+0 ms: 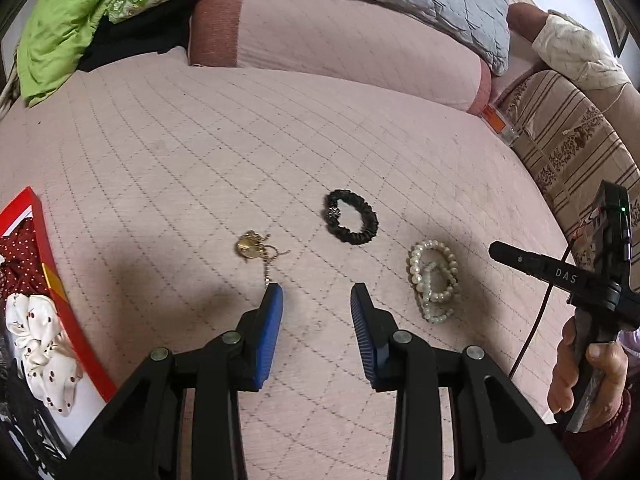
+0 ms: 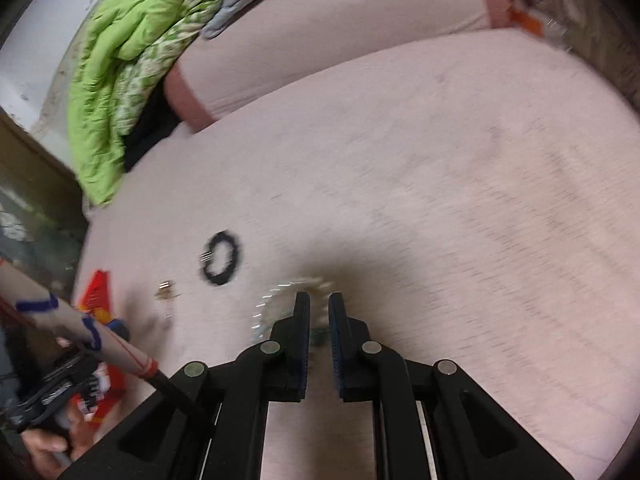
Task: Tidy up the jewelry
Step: 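Grasp the pearl bracelet with green bead using the left tool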
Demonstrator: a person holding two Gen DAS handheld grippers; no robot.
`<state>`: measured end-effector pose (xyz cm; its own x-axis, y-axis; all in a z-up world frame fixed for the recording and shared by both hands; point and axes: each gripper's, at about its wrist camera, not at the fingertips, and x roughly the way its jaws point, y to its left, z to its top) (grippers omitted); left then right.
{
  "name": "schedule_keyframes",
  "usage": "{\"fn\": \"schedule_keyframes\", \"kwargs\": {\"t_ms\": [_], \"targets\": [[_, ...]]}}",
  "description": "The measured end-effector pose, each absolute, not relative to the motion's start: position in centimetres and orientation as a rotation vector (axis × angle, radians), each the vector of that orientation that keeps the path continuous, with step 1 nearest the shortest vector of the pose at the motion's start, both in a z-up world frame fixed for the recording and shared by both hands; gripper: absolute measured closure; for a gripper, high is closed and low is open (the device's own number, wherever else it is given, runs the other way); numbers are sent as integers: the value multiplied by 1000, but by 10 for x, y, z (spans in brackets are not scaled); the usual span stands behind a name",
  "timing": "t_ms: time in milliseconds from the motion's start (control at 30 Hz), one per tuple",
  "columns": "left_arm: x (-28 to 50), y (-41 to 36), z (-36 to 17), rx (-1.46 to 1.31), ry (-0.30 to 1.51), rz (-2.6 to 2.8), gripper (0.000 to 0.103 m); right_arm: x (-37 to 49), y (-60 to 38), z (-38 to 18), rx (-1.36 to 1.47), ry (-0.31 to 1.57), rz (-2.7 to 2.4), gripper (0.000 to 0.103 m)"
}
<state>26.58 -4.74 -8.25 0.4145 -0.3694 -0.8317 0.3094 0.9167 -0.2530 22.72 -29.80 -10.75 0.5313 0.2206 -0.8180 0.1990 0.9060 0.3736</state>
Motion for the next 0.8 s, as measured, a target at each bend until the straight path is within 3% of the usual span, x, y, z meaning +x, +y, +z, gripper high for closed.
{"fn": "schedule_keyframes", "kwargs": {"t_ms": [267, 333, 667, 800], "targets": [[261, -72, -89, -54, 1078, -461, 69, 231, -301, -116, 544, 1030, 138, 91], [259, -75, -90, -44, 1076, -462, 69, 235, -292, -123, 496, 1081, 140, 86], [261, -76, -94, -53, 1081, -467, 69, 231, -270, -148, 411, 1183, 185, 86], [262, -80, -96, -58, 1088, -475, 69, 224, -274, -140, 423, 1143, 195, 97]]}}
